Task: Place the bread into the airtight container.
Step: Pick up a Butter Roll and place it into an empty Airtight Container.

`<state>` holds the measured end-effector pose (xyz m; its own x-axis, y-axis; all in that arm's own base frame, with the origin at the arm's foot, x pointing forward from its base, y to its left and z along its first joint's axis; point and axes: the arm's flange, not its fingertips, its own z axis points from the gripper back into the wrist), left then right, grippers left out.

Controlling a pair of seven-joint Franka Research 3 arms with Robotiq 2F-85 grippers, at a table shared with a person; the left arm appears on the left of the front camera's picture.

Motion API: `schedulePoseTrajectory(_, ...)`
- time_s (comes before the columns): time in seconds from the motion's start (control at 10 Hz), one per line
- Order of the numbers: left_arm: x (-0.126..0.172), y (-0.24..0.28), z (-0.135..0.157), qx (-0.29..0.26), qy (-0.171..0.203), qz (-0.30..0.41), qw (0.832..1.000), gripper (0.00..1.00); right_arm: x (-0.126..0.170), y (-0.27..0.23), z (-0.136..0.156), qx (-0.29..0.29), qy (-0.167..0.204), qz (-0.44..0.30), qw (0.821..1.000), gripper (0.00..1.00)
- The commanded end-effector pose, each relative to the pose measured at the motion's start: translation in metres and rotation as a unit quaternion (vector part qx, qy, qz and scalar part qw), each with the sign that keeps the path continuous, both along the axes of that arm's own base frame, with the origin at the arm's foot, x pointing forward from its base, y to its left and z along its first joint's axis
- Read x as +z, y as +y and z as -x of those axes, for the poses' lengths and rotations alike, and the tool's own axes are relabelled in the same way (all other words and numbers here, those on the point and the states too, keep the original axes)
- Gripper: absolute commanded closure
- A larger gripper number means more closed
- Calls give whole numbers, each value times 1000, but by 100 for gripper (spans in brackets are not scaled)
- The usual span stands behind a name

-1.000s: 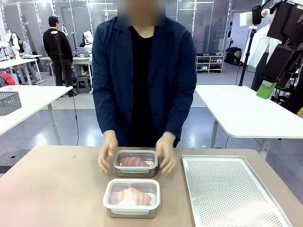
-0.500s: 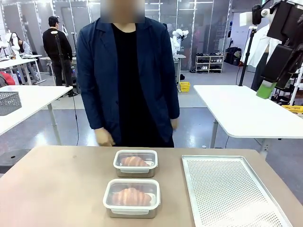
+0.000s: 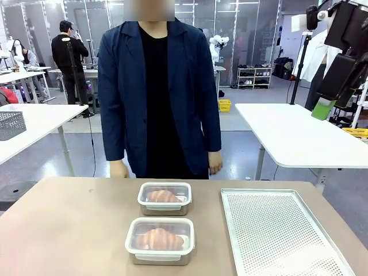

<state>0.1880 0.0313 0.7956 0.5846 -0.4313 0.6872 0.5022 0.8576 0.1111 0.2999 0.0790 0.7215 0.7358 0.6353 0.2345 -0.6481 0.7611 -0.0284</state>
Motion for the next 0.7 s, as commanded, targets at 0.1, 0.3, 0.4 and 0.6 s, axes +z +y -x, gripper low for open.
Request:
schedulePoseTrajectory(0.1, 3, 0, 0, -1, -1, 0, 1000, 0, 3, -3, -2, 1, -1, 5, 1000, 0)
schedulePoseTrajectory(0.3, 3, 0, 0, -1, -1, 0, 1000, 0, 3, -3, -2, 1, -1, 5, 1000, 0)
schedulePoseTrajectory(0.4, 3, 0, 0, -1, -1, 0, 1000, 0, 3, -3, -2, 1, -1, 5, 1000, 0)
schedulePoseTrajectory(0.6, 3, 0, 0, -1, -1, 0, 1000, 0, 3, -3, -2, 1, -1, 5, 1000, 0)
